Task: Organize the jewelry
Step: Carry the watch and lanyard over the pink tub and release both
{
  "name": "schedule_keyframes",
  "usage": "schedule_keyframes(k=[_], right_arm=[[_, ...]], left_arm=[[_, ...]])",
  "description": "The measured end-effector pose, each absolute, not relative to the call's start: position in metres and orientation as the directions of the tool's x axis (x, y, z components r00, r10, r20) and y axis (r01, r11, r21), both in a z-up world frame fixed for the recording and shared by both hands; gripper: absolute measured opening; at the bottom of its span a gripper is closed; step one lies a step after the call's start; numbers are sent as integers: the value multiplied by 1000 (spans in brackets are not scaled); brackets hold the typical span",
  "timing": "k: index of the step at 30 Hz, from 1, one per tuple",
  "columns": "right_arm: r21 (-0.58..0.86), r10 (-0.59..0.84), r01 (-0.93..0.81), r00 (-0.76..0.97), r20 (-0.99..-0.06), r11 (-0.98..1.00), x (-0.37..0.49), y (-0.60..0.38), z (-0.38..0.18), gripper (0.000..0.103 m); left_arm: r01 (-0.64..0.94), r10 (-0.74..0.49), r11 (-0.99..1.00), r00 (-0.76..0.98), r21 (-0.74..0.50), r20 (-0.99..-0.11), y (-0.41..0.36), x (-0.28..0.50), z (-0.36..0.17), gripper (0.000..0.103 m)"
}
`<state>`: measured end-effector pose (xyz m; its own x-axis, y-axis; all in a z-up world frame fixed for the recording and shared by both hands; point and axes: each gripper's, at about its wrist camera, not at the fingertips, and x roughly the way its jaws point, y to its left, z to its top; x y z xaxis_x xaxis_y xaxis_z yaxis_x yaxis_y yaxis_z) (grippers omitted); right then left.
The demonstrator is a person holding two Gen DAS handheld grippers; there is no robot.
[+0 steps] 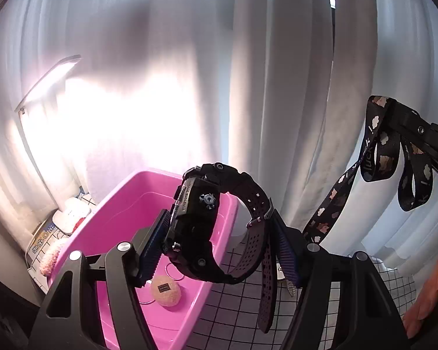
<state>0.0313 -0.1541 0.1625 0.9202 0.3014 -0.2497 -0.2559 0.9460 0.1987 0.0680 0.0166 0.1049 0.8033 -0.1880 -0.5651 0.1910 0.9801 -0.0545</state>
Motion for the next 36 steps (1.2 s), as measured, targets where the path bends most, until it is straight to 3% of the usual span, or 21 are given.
schedule_keyframes(k=[6, 11, 22, 28, 30, 31, 32, 33, 36], right_arm=[[175, 405, -372, 886, -225, 912, 64, -93, 188, 3], [187, 465, -428, 841, -277, 884, 98, -54, 185, 3], [211, 391, -338, 661, -641, 917, 179, -2, 65, 3], [174, 315, -289, 565, -763, 941, 198, 5, 15, 3], [149, 286, -282, 543, -790, 948, 204, 12, 6, 9], [138, 272, -278, 535, -800, 951, 206, 14, 3, 21], [130, 265, -277, 529, -807, 952, 210, 17, 1, 42], [124, 257, -275, 528, -809, 953, 210, 17, 0, 54], [108, 232, -254, 533, -814, 961, 209, 12, -1, 55]], left_arm=[[62, -87, 996, 826, -63, -557, 83, 93, 121, 65], [-12, -27, 998, 806, -61, -591, 121, 114, 113, 65], [-66, -25, 994, 621, -84, -783, 143, 163, 7, 66], [-84, -16, 994, 523, -70, -852, 149, 179, -35, 69], [-93, -13, 993, 499, -68, -866, 151, 181, -44, 73], [-97, -7, 993, 491, -63, -871, 152, 181, -47, 75], [-101, 2, 993, 491, -55, -871, 154, 182, -49, 74], [-99, 5, 994, 494, -51, -869, 155, 182, -49, 76], [-96, 4, 994, 497, -51, -868, 157, 184, -46, 83]])
